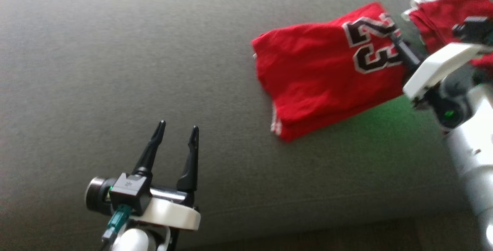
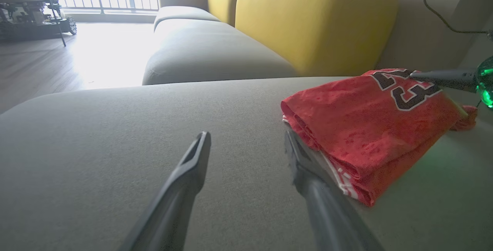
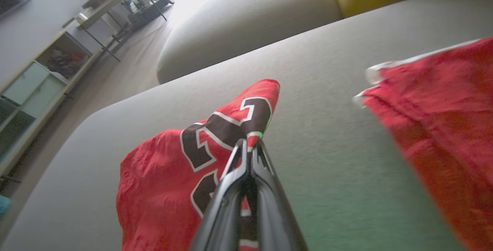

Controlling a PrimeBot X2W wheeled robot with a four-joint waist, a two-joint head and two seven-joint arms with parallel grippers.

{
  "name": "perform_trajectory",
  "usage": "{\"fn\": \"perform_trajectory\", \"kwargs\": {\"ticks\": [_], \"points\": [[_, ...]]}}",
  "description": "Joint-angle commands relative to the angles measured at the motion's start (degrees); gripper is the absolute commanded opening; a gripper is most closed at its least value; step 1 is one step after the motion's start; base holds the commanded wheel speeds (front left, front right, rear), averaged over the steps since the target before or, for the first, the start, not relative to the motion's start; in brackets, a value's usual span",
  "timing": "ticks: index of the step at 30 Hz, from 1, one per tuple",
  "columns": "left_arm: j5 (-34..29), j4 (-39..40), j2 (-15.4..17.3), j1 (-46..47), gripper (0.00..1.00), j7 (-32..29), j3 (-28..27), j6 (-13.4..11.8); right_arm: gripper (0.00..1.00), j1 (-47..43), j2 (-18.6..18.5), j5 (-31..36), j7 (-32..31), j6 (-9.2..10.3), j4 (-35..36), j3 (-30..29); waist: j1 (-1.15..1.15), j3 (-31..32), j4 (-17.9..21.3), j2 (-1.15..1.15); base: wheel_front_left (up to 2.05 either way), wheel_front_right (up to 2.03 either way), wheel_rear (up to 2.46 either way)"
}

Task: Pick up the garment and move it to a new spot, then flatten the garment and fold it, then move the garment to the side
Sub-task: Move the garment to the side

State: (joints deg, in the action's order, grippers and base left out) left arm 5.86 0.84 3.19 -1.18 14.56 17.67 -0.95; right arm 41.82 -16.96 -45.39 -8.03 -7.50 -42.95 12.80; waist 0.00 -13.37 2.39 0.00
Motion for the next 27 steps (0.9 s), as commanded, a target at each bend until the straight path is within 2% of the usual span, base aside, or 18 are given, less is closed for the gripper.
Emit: {"fn": "perform_trajectory", "kwargs": {"ticks": [1,8,17,27], "points": [[-0.61,2.08,-0.31,1.92,1.00,0.44,-2.11,0.11,0.00,3.15,-1.21,1.09,0.68,0.01,2.05,-0.01,0.00,-2.23,2.56,0.00,0.00,0.00,0.00],[-1.68,2.49,-0.31,4.03,1.00,0.44,-2.68,1.15,0.00,9.60,-6.10,6.87,0.38,0.01,2.70,-3.06,0.00,-6.19,5.32,0.00,0.00,0.00,0.00],[-2.18,2.30,-0.31,6.85,1.00,0.44,-3.05,2.16,0.00,12.26,-12.79,13.13,-1.17,0.01,5.82,-10.29,0.00,-10.61,4.72,0.00,0.00,0.00,0.00],[-2.19,1.89,-0.31,7.72,1.00,0.44,-3.12,2.81,0.00,10.08,-15.01,22.28,-3.74,0.01,10.92,-19.06,0.00,-11.63,3.01,0.00,0.00,0.00,0.00]]}}
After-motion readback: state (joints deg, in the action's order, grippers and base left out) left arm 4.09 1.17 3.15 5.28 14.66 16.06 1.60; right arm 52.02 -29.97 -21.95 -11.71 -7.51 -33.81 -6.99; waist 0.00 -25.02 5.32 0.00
